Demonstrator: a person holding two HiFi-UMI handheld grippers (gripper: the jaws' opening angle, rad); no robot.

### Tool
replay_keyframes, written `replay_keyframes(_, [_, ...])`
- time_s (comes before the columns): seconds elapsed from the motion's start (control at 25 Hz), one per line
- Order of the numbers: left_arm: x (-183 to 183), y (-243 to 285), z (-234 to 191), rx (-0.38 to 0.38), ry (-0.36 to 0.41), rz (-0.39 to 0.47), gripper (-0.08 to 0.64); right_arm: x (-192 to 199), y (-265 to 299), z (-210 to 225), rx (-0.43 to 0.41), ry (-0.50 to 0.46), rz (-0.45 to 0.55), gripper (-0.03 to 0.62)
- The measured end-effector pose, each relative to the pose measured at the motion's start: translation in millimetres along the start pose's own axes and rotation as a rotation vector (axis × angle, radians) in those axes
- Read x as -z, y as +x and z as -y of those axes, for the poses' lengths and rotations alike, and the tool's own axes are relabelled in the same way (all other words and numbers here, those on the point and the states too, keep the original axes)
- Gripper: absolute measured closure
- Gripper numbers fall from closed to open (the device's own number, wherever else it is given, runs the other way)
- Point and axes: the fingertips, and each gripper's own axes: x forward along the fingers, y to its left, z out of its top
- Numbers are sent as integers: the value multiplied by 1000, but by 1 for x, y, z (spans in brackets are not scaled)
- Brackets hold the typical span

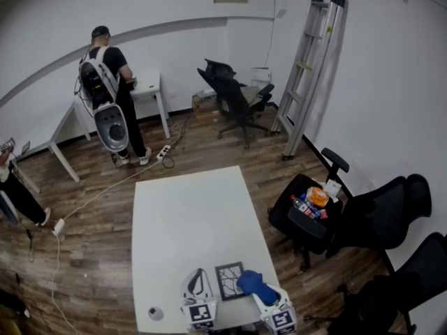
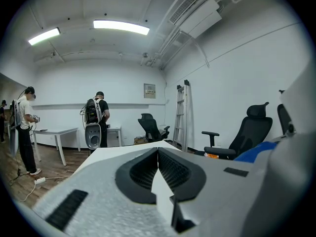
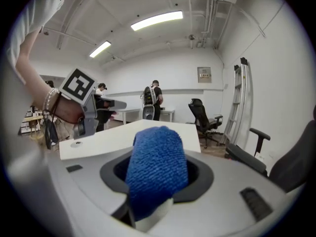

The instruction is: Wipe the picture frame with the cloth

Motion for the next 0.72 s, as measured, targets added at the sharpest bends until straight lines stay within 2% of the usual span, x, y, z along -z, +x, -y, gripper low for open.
replay_keyframes(0.28, [-2, -4, -4, -15, 6, 4, 557, -46, 42, -7, -19, 34, 109, 428])
replay_keyframes(0.44, [-2, -9, -8, -26, 8, 7, 557, -64, 60, -10, -29, 21, 138, 428])
replay_keyframes(0.64, [-7, -13, -16, -50, -28, 45, 557, -83, 75, -17, -47, 71, 167, 428])
replay_keyframes(0.72, [-6, -14, -19, -56, -31, 45, 558, -85, 79, -19, -49, 47, 167, 427])
